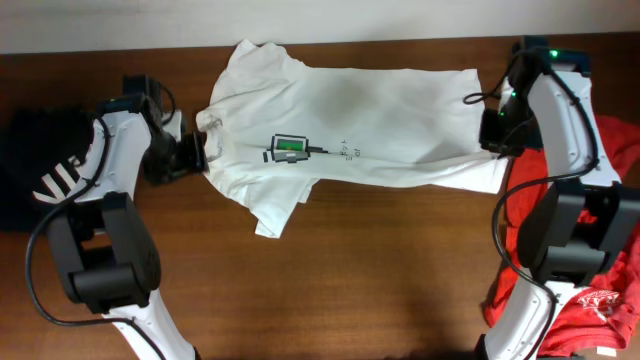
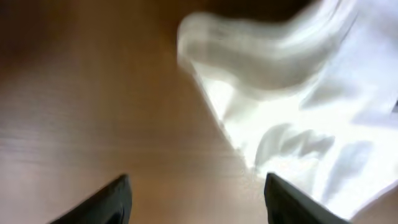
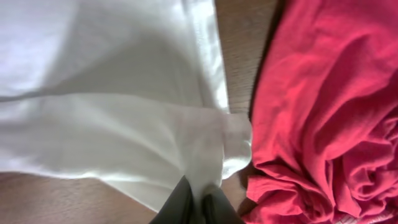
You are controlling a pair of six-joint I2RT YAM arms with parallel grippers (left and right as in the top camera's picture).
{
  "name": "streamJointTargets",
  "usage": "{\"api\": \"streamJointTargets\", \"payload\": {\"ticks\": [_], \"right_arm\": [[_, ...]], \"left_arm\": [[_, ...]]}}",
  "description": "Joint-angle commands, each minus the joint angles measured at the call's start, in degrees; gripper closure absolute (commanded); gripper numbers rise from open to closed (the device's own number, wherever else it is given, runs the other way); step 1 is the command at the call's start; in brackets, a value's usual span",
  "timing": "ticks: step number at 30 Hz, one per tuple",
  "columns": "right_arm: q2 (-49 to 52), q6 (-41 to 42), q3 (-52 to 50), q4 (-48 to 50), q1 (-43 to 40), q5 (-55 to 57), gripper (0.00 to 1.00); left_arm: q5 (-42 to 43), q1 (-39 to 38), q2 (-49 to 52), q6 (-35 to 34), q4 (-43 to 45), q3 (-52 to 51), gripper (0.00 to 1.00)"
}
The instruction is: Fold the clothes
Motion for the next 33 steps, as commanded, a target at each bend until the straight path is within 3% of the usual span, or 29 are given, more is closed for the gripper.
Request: {"api": "streamJointTargets", "payload": {"ticks": [1, 6, 10, 17, 23, 25, 29, 33], "right_arm": [[-0.8, 0.4, -0.2, 0.2, 0.2, 1.1, 0.91], [-0.8, 0.4, -0.3, 0.1, 0.2, 1.2, 0.91], [-0.8, 0.2, -0.3, 0.0, 0.2, 1.1, 0.91], [-0.8, 0.2, -0.3, -0.1, 0.2, 1.2, 0.91], [-0.8, 0.2, -0.3, -0.2, 0.2, 1.2, 0.91], [-0.8, 0.2, -0.3, -0.2, 0.2, 1.2, 0.9], [-0.8, 0.2, -0.3, -0.3, 0.2, 1.2, 0.9], [-0.8, 0.2, -0.3, -0.3, 0.2, 1.2, 0.91]], "left_arm": [[7.4, -1.4, 0.5, -2.2, -7.0, -0.5, 0.35], [11.8, -5.3, 0.5, -7.1, -5.8, -5.6, 0.35], [13.1, -9.1, 0.5, -14.7, -0.1, -10.9, 0.35], [13.1, -11.0, 0.5, -22.4, 7.6, -13.6, 0.36], [13.0, -11.0, 0.5, -24.7, 11.1, -14.1, 0.39], [12.6, -11.1, 0.5, -25.1, 12.2, -14.1, 0.48], [12.6, -11.4, 0.5, -26.2, 13.2, -14.1, 0.87], [12.6, -11.5, 0.5, -26.2, 12.8, -14.1, 0.91]]}}
